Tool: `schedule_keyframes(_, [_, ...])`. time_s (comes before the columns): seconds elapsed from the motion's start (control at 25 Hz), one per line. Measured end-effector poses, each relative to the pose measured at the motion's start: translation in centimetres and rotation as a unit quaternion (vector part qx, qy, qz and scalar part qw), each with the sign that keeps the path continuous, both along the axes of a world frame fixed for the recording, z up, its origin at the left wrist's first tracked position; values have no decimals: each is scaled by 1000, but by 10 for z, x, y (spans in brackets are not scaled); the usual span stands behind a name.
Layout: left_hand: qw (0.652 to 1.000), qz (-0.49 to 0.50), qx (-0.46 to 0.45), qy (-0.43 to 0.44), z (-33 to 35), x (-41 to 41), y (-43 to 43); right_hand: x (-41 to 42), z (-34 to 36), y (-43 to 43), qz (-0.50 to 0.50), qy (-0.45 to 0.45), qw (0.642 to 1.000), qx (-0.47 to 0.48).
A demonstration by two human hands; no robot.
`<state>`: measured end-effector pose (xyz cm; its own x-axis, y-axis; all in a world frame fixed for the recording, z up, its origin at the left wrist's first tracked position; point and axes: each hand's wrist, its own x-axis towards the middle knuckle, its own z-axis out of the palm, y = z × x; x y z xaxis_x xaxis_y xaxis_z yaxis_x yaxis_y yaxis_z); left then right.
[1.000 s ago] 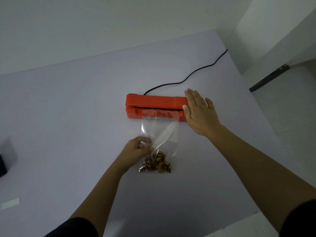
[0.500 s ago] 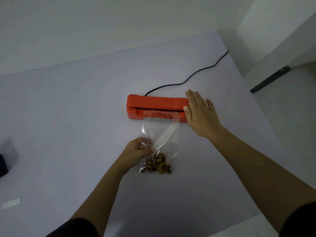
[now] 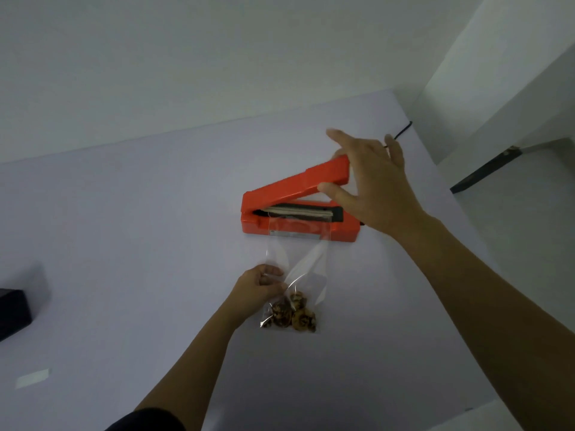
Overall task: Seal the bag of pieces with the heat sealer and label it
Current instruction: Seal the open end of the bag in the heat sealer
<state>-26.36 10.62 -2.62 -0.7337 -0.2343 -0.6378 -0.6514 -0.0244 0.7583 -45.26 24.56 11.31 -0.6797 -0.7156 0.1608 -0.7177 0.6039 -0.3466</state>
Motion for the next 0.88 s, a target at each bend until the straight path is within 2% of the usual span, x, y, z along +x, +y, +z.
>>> schedule_keyframes(0.16, [1000, 10, 2, 0, -1, 0, 0, 14, 44, -82, 58, -95, 988, -105])
schedule_keyframes(0.32, [1000, 19, 2, 8, -2, -1, 2, 28, 41, -129, 161, -231, 949, -143])
schedule_keyframes(0.4, [1000, 18, -5, 9, -4, 0, 1, 17, 29, -111, 128, -285, 934, -175])
schedule_keyframes(0.48, [1000, 8, -21, 16, -5, 3, 0, 0, 4, -73, 40, -310, 932, -183])
schedule_keyframes(0.56, [998, -6, -55, 34, 0, 3, 0, -14, -32, -23, -61, -316, 937, -140])
schedule_keyframes(0.64, [994, 17, -99, 48, 8, -2, 3, -16, -62, 19, -116, -317, 939, -71])
schedule_keyframes(0.76, [986, 104, -121, 53, 13, -24, 11, -11, -90, 47, -98, -275, 956, 38])
schedule_keyframes(0.88, [971, 192, -139, 40, 17, -49, 22, -11, -105, 46, -53, -206, 972, 96])
